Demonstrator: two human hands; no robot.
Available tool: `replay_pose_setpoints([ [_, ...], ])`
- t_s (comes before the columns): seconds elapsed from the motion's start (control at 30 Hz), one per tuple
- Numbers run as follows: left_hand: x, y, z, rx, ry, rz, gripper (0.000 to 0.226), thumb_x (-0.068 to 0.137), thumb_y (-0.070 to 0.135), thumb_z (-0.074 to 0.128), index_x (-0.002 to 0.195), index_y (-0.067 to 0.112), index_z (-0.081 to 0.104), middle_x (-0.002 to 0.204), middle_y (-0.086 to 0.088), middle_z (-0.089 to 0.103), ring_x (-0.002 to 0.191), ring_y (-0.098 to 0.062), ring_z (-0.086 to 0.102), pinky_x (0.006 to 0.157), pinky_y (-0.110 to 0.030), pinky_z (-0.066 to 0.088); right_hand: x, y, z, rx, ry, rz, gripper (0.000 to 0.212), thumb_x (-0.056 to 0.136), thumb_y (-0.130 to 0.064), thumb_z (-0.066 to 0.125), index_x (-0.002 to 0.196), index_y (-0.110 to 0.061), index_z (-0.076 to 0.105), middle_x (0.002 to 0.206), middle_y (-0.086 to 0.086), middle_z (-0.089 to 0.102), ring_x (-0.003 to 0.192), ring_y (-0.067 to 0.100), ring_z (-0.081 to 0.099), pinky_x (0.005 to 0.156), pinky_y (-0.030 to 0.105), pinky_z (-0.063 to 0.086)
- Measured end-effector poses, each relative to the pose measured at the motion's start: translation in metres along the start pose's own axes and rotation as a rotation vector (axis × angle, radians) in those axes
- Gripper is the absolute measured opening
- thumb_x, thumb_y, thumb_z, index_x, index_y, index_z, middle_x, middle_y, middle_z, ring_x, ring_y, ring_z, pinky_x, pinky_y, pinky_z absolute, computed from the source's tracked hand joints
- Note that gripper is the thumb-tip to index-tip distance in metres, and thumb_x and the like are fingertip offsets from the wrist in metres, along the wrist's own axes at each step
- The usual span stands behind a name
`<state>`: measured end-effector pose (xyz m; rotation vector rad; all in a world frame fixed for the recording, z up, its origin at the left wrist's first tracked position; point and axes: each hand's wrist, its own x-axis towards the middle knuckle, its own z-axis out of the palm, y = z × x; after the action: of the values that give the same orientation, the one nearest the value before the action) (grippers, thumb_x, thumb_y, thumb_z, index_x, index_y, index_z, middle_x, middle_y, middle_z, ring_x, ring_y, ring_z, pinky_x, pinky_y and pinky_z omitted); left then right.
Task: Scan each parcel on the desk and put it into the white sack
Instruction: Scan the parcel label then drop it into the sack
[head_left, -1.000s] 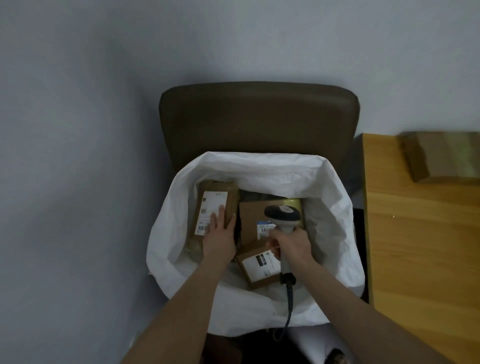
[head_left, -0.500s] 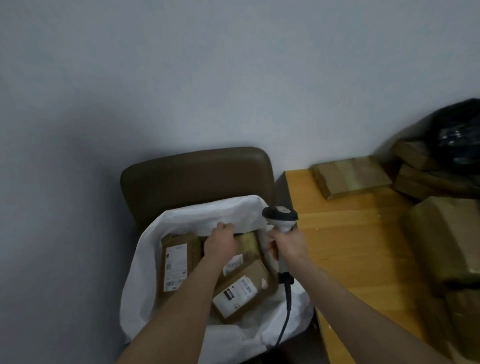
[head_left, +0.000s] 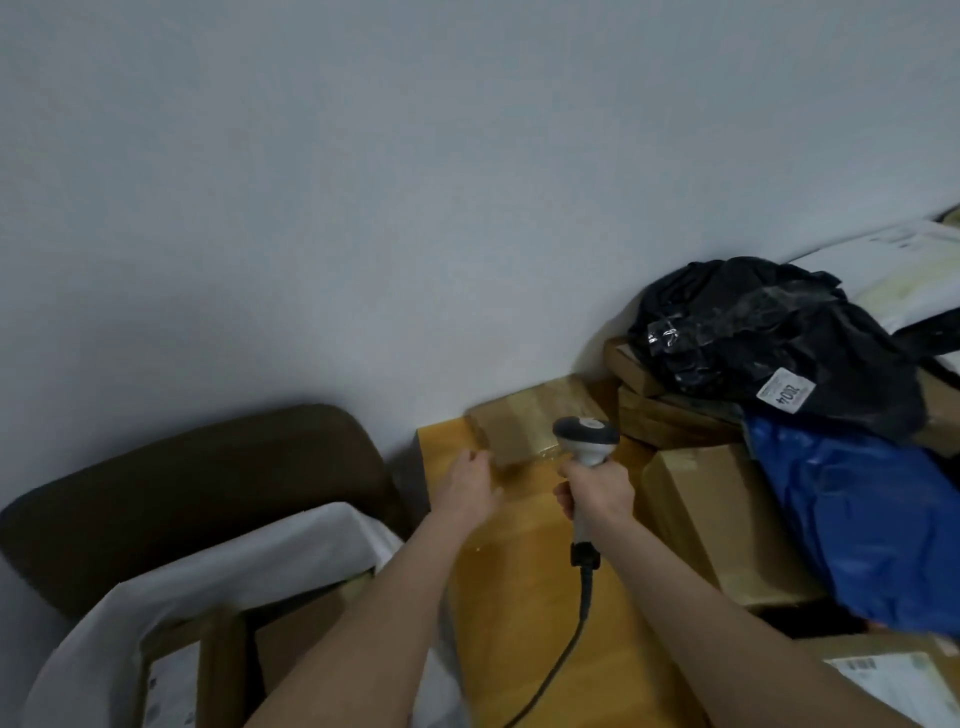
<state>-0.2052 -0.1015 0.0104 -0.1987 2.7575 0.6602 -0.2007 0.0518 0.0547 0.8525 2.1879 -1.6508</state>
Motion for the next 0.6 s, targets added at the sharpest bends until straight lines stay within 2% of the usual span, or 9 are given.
replay_pose_setpoints([
  [0.17, 0.072, 0.031, 0.024, 0.039, 0.007, -0.001, 0.065, 0.092, 0.026, 0.057, 0.147, 0.010, 0.026, 0.148, -0.009, 0.030, 0.132, -0.026, 0.038, 0.106, -0.037, 0.039, 0.065, 0.006, -0.010, 0.070, -0.038, 0.100, 0.023, 0.083, -0.017, 0.067, 0.062, -0.009, 0.062, 0.058, 0.007, 0.066, 0.061, 0.025, 0.065, 0.076, 0.044, 0.058],
  [0.27, 0.114, 0.040, 0.031, 0.110, 0.022, -0.034, 0.071, 0.091, 0.032, 0.057, 0.148, 0.007, 0.022, 0.153, -0.012, 0.024, 0.139, -0.028, 0.028, 0.111, -0.039, 0.033, 0.091, 0.012, -0.008, 0.105, -0.067, 0.152, 0.014, 0.083, -0.017, 0.068, 0.073, -0.008, 0.062, 0.072, 0.012, 0.069, 0.066, 0.026, 0.065, 0.074, 0.042, 0.057],
  [0.37, 0.145, 0.040, 0.031, 0.194, 0.043, -0.059, 0.069, 0.090, 0.040, 0.057, 0.144, 0.008, 0.029, 0.148, -0.015, 0.031, 0.137, -0.030, 0.031, 0.110, -0.040, 0.033, 0.107, 0.016, -0.004, 0.135, -0.123, 0.194, 0.019, 0.085, -0.017, 0.069, 0.074, -0.011, 0.055, 0.074, 0.008, 0.061, 0.064, 0.019, 0.057, 0.068, 0.035, 0.050],
  [0.43, 0.158, 0.038, 0.029, 0.273, 0.035, -0.069, 0.070, 0.088, 0.048, 0.057, 0.141, 0.009, 0.033, 0.145, -0.014, 0.036, 0.134, -0.030, 0.034, 0.107, -0.040, 0.034, 0.115, 0.016, 0.000, 0.165, -0.156, 0.206, 0.020, 0.086, -0.017, 0.070, 0.078, -0.011, 0.052, 0.075, 0.005, 0.055, 0.067, 0.018, 0.053, 0.076, 0.036, 0.047],
  [0.53, 0.161, 0.032, 0.024, 0.378, -0.035, -0.098, 0.083, 0.081, 0.063, 0.057, 0.145, 0.017, 0.031, 0.146, -0.009, 0.039, 0.132, -0.028, 0.038, 0.103, -0.042, 0.036, 0.122, 0.020, 0.005, 0.203, -0.179, 0.214, 0.025, 0.084, -0.018, 0.071, 0.100, -0.007, 0.054, 0.086, 0.006, 0.057, 0.088, 0.026, 0.057, 0.084, 0.039, 0.047],
  [0.6, 0.153, 0.022, 0.024, 0.311, -0.142, -0.123, 0.089, 0.076, 0.068, 0.059, 0.147, 0.025, 0.026, 0.146, -0.004, 0.041, 0.130, -0.026, 0.043, 0.101, -0.043, 0.041, 0.122, 0.022, 0.007, 0.236, -0.193, 0.223, 0.030, 0.084, -0.018, 0.071, 0.108, -0.006, 0.056, 0.093, 0.009, 0.061, 0.095, 0.029, 0.059, 0.089, 0.041, 0.049],
])
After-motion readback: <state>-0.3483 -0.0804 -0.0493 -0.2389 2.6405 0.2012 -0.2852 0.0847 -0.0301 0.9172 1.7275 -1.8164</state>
